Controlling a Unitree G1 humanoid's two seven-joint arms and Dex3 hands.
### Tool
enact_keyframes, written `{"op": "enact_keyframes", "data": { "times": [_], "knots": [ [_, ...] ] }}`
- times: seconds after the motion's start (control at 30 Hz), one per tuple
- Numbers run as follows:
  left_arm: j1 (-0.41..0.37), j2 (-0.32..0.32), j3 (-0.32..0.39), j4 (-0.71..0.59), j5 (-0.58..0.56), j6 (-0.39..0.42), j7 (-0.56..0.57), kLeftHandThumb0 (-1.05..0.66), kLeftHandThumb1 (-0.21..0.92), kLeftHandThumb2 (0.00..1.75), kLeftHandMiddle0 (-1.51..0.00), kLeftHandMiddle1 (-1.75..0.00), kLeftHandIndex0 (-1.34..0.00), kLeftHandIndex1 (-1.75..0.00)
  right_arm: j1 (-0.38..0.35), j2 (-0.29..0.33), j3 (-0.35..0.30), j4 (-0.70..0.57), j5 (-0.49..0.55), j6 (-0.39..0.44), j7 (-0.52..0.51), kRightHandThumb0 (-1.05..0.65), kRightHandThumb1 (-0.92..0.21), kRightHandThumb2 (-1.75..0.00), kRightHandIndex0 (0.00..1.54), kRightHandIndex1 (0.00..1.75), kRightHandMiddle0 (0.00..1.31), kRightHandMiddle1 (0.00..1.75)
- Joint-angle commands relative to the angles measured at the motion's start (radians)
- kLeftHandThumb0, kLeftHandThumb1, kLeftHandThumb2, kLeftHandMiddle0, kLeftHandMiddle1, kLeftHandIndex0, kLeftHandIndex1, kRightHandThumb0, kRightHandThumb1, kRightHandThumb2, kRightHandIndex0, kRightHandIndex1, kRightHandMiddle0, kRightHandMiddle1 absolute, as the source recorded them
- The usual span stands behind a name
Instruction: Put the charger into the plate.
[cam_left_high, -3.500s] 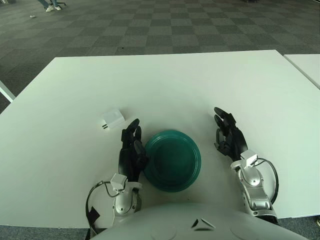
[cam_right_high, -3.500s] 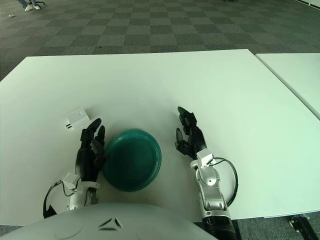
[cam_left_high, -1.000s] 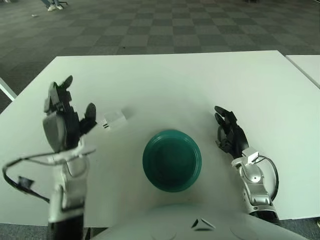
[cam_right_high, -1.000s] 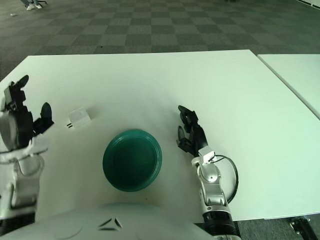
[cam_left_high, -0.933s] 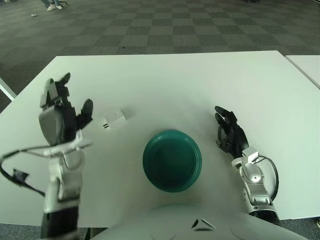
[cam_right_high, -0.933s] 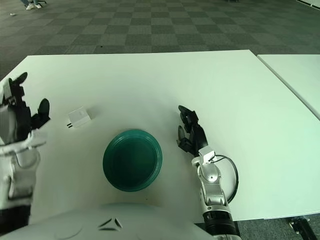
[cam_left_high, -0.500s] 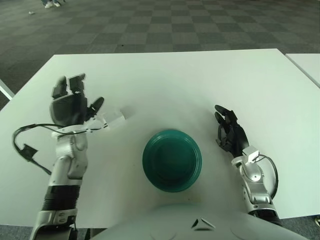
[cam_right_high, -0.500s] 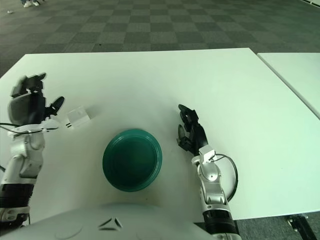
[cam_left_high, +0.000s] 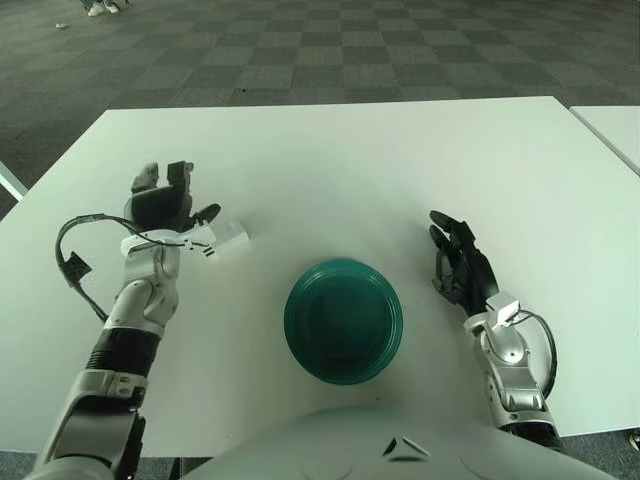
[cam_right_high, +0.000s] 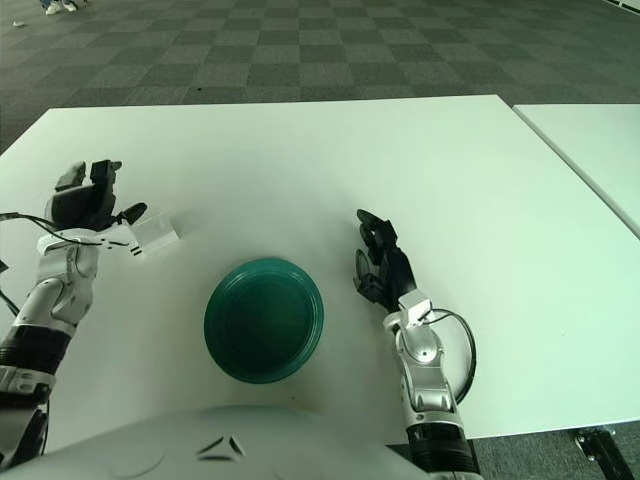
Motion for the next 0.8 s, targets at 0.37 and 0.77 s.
{"op": "enact_keyframes", "data": {
  "times": [0.37,0.77],
  "knots": [
    [-0.025,0.023,-0.029,0.043,-0.153,-0.078,-0.061,-1.05,0.92,0.72,-0.19,-0.01,0.00,-0.76,0.069,-0.005,0.004,0.075,-0.018,0.069,-0.002,-0.74,-0.92,-0.81,0.18,0.00,0.00,0.56],
    [-0.024,0.017,-0.042,0.033,-0.224,-0.093,-0.102,-1.05,0.92,0.74,-0.22,-0.02,0.00,-0.88,0.065,-0.001,0.006,0.085,-0.005,0.065,0.011,-0.76,-0.92,-0.81,0.17,0.00,0.00,0.53]
  ]
}}
